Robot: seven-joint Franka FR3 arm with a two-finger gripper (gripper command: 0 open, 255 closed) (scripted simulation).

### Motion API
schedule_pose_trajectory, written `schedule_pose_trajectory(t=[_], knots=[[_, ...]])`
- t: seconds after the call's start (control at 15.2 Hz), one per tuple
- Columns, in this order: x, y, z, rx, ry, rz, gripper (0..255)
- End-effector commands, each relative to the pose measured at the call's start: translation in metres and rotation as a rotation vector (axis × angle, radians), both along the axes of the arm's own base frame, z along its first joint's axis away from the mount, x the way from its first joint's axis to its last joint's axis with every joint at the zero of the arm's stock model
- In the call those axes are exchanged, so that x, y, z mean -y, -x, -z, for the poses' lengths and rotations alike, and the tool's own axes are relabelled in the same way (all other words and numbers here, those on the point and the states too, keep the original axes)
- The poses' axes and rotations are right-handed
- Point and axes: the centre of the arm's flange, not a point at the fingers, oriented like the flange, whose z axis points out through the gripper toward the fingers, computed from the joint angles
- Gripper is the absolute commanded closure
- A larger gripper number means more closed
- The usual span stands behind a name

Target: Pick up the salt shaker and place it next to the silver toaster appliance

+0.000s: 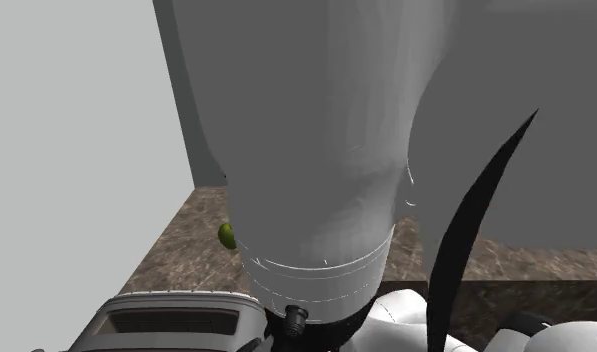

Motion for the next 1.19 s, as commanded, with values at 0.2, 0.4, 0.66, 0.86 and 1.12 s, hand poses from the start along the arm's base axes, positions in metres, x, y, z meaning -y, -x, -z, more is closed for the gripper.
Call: schedule_pose_trajectory(t=[0.2,0.4,0.66,0.86,1.12], knots=[[-0.002,0.003,0.027,-0.001,0.0,0.0,255],[-0.002,0.003,0.043,-0.001,0.0,0.0,255],[-0.002,0.003,0.064,-0.001,0.0,0.0,255],[-0.002,0.003,0.08,-0.001,0.0,0.0,255],[-0.002,0.003,0.101,-0.001,0.0,0.0,255]])
